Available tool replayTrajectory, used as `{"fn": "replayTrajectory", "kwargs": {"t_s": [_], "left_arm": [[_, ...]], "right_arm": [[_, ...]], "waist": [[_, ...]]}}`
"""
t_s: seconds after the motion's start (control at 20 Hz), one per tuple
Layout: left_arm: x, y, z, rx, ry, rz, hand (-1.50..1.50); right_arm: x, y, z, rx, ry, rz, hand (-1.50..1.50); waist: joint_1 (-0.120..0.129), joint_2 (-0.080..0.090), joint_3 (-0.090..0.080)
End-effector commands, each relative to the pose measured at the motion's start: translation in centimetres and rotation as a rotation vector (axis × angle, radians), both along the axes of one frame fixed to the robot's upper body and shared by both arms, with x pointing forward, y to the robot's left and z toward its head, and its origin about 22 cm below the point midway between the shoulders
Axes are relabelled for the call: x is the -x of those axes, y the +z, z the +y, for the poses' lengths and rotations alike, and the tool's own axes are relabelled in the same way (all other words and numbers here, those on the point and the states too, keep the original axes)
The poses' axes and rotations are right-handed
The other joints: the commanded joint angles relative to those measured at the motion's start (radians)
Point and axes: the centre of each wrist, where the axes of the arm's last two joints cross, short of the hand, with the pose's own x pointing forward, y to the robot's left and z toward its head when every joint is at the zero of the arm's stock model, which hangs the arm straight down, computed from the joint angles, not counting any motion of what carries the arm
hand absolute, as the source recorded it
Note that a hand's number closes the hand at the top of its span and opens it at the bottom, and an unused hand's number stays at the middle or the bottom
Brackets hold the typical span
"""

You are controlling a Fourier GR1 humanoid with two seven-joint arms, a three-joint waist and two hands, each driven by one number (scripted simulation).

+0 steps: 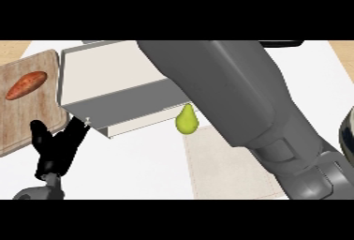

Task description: Pick the bell pepper from the placemat and place it in the tiered shelf

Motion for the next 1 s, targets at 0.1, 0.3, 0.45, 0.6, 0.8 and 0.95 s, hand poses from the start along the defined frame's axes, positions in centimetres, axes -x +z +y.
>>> {"fn": "replayTrajectory", "kwargs": {"t_s": [0.1,0.3,0.45,0.6,0.8,0.95], "left_arm": [[0.0,-1.4,0.4,0.008,0.012,0.072,0.0],[-0.4,-0.6,-1.1,0.004,-0.006,0.063,0.0],[0.6,-0.2,0.0,-0.005,0.006,0.06,0.0],[-0.2,-0.2,-0.1,0.009,0.01,0.069,0.0],[-0.6,0.1,1.0,0.006,0.001,0.073,0.0],[-0.7,0.4,-0.6,0.004,0.016,0.075,0.0]], "right_arm": [[0.7,-1.0,0.8,0.035,0.018,0.016,1.5],[-1.3,-0.7,-0.2,-0.073,-0.056,0.034,1.5],[-1.0,1.7,-1.0,-0.232,-0.091,0.027,-1.5],[-0.6,1.6,-1.1,-0.319,-0.066,0.049,-1.5],[-1.0,0.5,-2.4,-0.471,-0.047,0.084,-1.5],[-0.8,2.6,-2.8,-0.619,-0.052,0.102,-1.5]], "waist": [[-0.008,0.0,-0.005],[0.003,0.005,-0.005],[0.004,0.001,-0.005],[-0.002,0.001,-0.005],[-0.002,0.001,-0.005],[0.005,0.002,-0.005]]}}
